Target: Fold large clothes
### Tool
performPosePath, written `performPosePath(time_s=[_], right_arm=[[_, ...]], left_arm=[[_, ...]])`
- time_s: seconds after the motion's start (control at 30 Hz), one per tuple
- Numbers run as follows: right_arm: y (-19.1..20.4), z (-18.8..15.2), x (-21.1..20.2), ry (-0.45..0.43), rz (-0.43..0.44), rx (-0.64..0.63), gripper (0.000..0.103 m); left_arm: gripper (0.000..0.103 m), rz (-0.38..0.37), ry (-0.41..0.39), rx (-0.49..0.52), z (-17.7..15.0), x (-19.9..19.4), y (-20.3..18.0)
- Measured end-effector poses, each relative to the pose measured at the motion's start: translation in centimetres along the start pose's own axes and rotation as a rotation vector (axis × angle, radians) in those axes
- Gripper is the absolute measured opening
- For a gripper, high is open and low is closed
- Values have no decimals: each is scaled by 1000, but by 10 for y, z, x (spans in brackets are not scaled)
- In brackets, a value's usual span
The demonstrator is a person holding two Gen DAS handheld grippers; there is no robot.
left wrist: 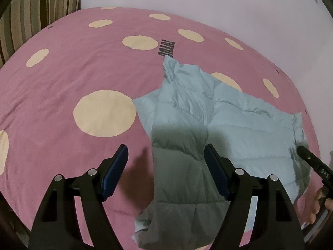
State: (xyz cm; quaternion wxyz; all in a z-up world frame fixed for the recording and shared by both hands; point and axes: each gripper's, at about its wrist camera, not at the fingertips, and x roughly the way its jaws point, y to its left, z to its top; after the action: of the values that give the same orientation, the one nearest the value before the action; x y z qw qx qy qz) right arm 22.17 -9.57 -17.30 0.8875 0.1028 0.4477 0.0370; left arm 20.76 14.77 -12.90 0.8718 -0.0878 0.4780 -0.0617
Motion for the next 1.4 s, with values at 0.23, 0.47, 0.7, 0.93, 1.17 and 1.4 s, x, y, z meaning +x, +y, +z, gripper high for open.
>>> performPosePath(time_s=[0.23, 0.47, 0.7, 0.93, 1.17, 1.4], right_arm=[[44, 2, 47, 60, -35, -60, 30], [40, -15, 77, 112, -58, -47, 30], [40, -18, 79, 103, -57, -52, 30], [45, -21, 83, 81, -68, -69, 30], [48, -27, 82, 62, -87, -89, 30], [50, -27, 82, 60, -95, -91, 30]], left_arm=[[75, -4, 11, -1, 5, 9, 4], [75, 7, 50, 19, 11, 28, 3], [76, -18, 119, 0, 12, 50, 9], [59, -71, 149, 5, 6, 69, 10], [15, -172, 148, -12, 8, 63, 0], [11, -175, 59, 16, 20, 19, -20]])
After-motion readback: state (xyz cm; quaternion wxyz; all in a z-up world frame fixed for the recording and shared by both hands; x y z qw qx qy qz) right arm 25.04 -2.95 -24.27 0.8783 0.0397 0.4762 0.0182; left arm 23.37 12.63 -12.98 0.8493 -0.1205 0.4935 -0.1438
